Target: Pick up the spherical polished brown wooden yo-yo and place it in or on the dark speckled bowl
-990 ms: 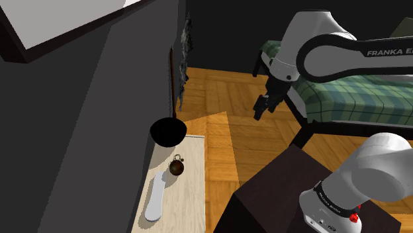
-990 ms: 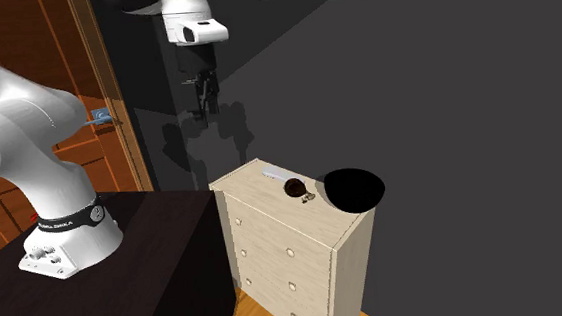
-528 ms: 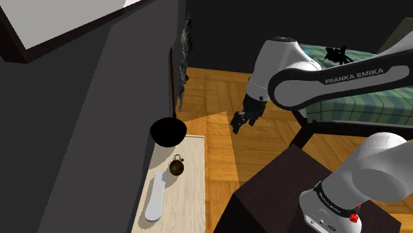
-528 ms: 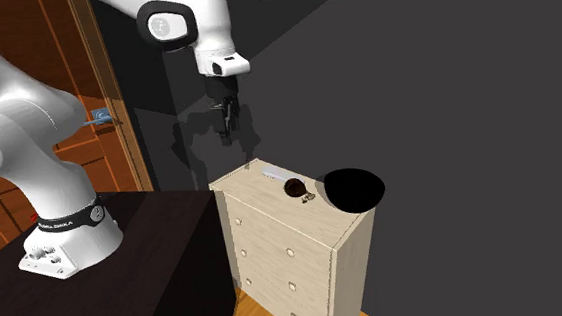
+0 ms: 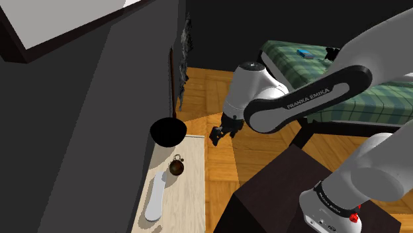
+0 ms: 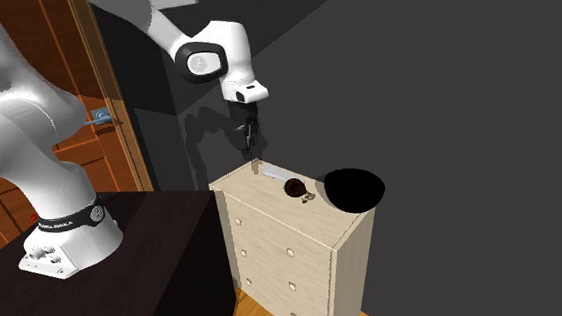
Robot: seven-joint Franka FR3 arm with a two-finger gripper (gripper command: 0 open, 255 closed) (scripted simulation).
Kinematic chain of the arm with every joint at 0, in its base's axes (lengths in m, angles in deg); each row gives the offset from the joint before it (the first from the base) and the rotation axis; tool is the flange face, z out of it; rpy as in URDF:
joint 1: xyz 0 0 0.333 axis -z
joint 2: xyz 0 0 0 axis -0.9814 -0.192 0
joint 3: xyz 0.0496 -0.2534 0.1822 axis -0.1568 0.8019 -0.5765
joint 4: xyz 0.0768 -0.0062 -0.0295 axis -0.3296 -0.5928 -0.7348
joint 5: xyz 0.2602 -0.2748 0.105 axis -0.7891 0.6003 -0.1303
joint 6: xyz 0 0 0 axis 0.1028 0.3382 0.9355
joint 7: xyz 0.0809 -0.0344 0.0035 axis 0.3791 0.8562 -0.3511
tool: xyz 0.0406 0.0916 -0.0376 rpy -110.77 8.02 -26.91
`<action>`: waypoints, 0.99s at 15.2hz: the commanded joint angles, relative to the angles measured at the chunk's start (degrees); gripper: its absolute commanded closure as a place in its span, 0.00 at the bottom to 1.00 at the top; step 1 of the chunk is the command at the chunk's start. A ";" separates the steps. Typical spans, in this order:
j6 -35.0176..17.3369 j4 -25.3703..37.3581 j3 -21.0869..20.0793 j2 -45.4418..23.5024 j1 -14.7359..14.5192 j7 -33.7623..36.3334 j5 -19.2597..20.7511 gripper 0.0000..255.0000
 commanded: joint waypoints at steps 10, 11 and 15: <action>-10.82 16.54 3.83 -29.37 -7.20 30.32 28.84 0.00; -11.12 18.50 5.07 -31.67 -8.72 32.14 30.44 0.00; -11.76 26.96 9.37 -40.57 -14.30 37.68 34.73 0.00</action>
